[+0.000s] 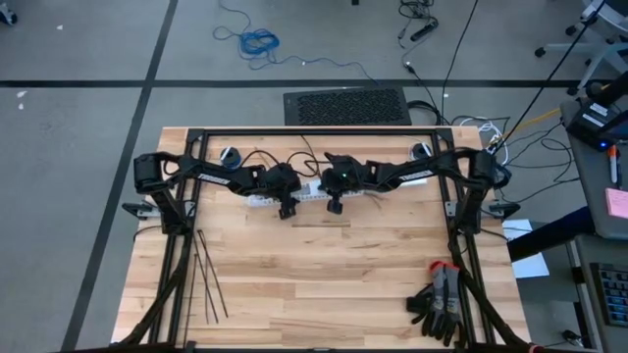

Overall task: Ziptie cables
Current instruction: Close the white cable duct

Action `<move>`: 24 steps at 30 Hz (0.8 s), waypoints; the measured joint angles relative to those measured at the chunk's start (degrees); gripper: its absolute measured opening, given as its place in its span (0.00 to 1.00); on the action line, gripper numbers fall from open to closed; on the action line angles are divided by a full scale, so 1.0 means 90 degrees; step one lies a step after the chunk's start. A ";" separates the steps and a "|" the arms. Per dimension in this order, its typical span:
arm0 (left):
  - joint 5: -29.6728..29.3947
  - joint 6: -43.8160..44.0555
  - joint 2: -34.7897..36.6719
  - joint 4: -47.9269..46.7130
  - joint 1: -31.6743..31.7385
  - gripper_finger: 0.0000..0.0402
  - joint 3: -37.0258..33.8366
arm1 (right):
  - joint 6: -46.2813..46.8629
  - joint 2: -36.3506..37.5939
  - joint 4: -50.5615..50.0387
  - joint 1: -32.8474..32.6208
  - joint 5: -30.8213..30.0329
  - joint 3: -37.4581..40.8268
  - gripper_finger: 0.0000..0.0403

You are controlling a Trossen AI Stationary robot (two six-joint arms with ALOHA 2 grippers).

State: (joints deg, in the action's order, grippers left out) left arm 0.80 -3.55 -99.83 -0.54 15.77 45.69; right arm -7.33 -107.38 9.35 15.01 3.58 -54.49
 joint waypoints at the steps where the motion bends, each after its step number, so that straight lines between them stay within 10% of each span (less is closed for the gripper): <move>1: 0.0001 0.0014 -0.0018 0.0013 0.0000 0.58 0.0000 | 0.0000 -0.0081 0.0149 0.0042 0.0109 -0.0004 0.00; 24: 0.0045 0.0279 -0.0190 0.0489 -0.0046 0.61 0.0012 | -0.0078 0.0443 -0.0458 -0.0045 -0.0192 0.0001 0.00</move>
State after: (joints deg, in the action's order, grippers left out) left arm 1.21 -1.04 -101.54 3.86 15.35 45.80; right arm -8.04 -103.39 5.23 14.60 1.85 -54.49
